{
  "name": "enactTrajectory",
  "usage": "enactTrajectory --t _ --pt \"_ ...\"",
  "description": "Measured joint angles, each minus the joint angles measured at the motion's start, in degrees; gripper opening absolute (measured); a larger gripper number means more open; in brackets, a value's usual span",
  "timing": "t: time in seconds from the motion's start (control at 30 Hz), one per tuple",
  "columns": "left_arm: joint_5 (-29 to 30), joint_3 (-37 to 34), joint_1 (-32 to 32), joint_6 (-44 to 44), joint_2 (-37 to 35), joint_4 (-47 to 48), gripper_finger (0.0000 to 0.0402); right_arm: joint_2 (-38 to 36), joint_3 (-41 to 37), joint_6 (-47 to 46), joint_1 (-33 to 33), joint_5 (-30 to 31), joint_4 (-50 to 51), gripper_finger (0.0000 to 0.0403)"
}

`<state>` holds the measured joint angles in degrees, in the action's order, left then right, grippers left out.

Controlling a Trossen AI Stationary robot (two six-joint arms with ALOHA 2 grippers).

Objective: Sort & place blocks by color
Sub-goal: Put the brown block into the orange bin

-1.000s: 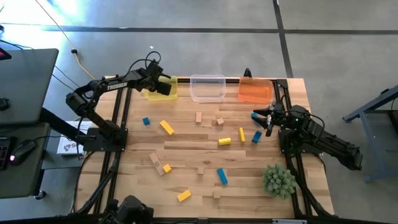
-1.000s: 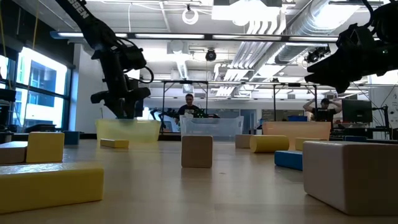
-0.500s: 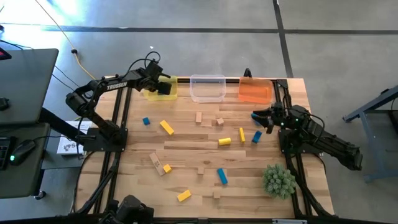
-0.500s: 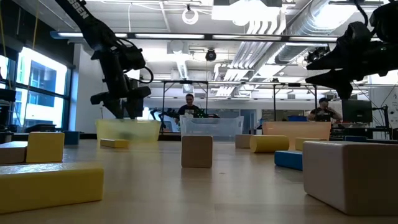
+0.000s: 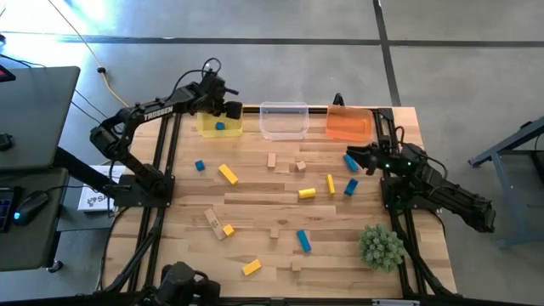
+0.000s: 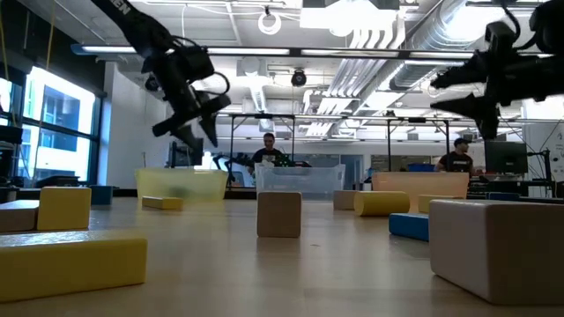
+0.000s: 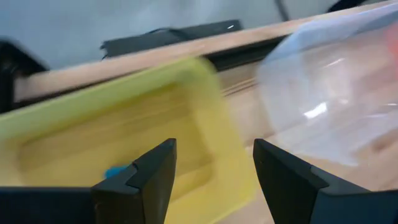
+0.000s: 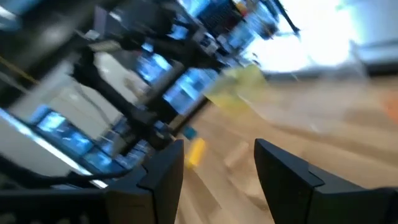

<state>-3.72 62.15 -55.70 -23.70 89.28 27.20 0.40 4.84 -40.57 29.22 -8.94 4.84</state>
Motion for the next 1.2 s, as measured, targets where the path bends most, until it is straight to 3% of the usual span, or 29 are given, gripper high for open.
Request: enactTrajectory --t 0.33,0.5,0.77,1.03,1.2 --pt "-0.3 8.3 2.3 8.5 -0.3 1.9 0.0202 0.0 0.0 -0.2 0.0 1.7 -19.2 0.0183" --pt "-0.7 10.3 3.6 11.0 -3.3 4.7 0.0202 0.0 0.1 -2.0 0.0 1.7 -23.8 0.0183" --pt "-0.7 10.3 6.8 11.5 -10.8 12.5 0.0202 7.3 9.0 4.4 0.0 1.8 -16.7 0.0183" --pt "-0.5 10.3 11.8 11.5 -15.7 19.7 0.0202 21.8 21.1 8.9 0.0 -3.5 1.3 0.0183" --pt "4.4 10.3 13.9 10.4 -16.7 24.4 0.0202 31.9 28.6 15.1 0.0 -4.7 11.2 0.0183"
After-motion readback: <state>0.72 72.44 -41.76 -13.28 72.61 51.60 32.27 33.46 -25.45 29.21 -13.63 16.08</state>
